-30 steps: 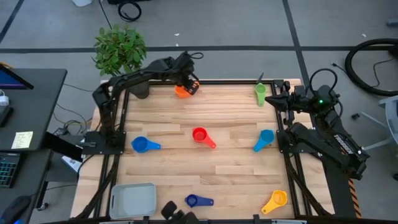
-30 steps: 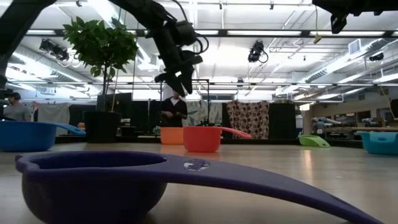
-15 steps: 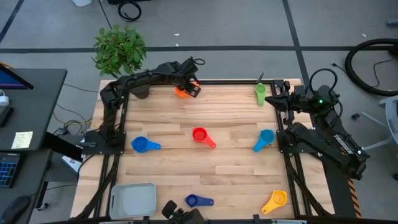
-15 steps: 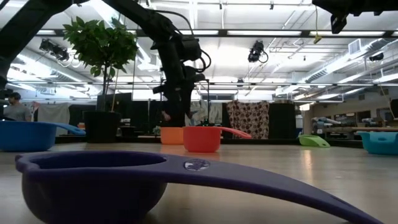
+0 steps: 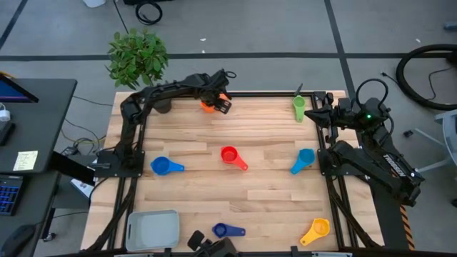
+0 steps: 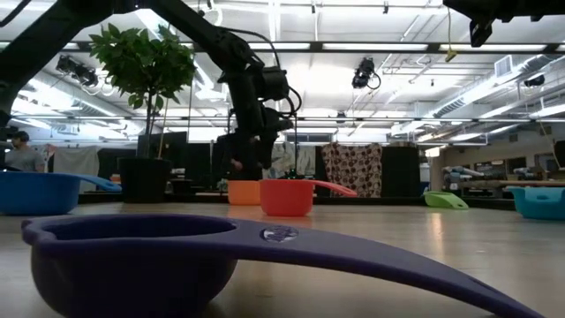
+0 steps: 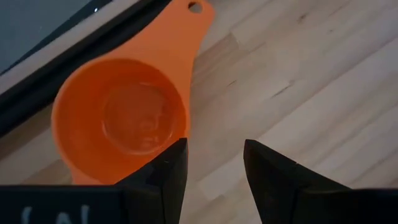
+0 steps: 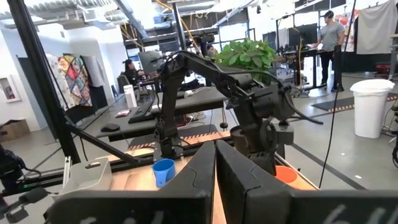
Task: Nest measuring cups in basket
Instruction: Adjust the orange measuring cup
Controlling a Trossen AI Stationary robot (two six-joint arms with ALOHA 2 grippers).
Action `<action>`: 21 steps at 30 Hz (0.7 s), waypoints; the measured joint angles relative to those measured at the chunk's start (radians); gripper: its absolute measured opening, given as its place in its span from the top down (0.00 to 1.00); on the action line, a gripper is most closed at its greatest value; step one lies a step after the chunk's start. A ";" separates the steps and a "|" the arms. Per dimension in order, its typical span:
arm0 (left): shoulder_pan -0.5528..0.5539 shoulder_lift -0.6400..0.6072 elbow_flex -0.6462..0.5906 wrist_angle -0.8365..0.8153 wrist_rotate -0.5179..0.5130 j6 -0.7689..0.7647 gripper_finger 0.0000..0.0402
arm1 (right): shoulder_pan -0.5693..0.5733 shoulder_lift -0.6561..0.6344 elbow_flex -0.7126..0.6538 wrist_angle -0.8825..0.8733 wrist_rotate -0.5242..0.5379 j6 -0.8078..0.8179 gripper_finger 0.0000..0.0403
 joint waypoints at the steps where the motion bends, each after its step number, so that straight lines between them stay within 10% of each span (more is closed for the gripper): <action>1: 0.000 0.004 0.000 0.007 0.000 0.000 0.60 | 0.000 0.000 0.000 0.000 0.000 0.000 0.95; 21: 0.005 0.026 0.000 0.023 -0.057 0.001 0.60 | 0.000 0.000 0.000 0.031 0.000 0.000 0.95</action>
